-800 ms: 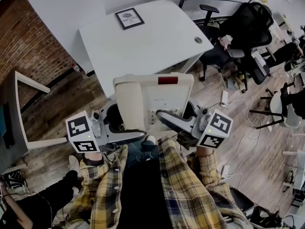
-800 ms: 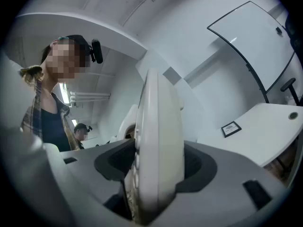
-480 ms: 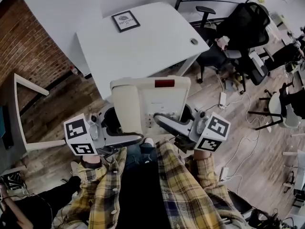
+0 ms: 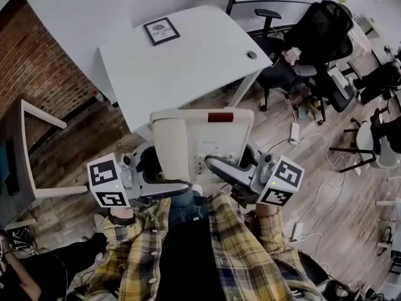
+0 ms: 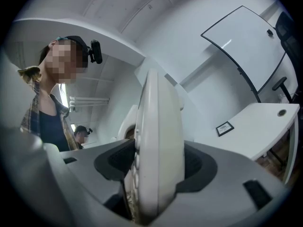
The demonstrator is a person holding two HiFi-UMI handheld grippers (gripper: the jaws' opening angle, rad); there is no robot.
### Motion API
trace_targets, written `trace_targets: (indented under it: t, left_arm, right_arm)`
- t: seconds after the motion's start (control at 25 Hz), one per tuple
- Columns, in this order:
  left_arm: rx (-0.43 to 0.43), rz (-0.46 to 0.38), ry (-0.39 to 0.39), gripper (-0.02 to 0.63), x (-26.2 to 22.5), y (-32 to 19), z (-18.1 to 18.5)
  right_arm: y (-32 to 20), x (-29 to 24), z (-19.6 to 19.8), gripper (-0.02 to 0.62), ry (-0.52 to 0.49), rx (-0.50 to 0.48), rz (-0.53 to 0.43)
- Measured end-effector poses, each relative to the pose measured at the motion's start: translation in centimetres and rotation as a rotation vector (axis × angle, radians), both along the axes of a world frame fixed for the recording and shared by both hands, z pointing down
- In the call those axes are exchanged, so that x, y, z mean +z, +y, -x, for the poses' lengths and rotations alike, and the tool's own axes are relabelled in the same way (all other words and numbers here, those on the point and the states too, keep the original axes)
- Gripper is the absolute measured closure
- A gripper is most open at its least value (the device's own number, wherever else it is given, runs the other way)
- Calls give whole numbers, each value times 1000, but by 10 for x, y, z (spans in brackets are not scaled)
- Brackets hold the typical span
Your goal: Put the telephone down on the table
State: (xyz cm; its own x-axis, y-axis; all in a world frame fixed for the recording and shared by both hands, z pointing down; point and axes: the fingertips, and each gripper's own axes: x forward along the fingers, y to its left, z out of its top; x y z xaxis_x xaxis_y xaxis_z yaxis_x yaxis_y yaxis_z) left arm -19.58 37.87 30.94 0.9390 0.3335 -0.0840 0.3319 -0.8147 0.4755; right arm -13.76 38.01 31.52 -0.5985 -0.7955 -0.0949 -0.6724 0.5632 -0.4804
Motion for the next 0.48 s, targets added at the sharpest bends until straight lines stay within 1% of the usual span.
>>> trace_targets:
  t: [0.2, 0.36, 0.48]
  left_arm:
    - [-1, 20, -5, 189, 5, -17, -9]
    - [-9, 32, -3, 189, 6, -39, -32]
    - [-12, 38, -3, 189, 4, -65, -44]
  right_arm:
    - [-17, 5, -9, 344, -4, -2, 20]
    - [-40, 6, -32, 342, -6, -9, 31]
    - [-66, 4, -43, 343, -7, -11, 34]
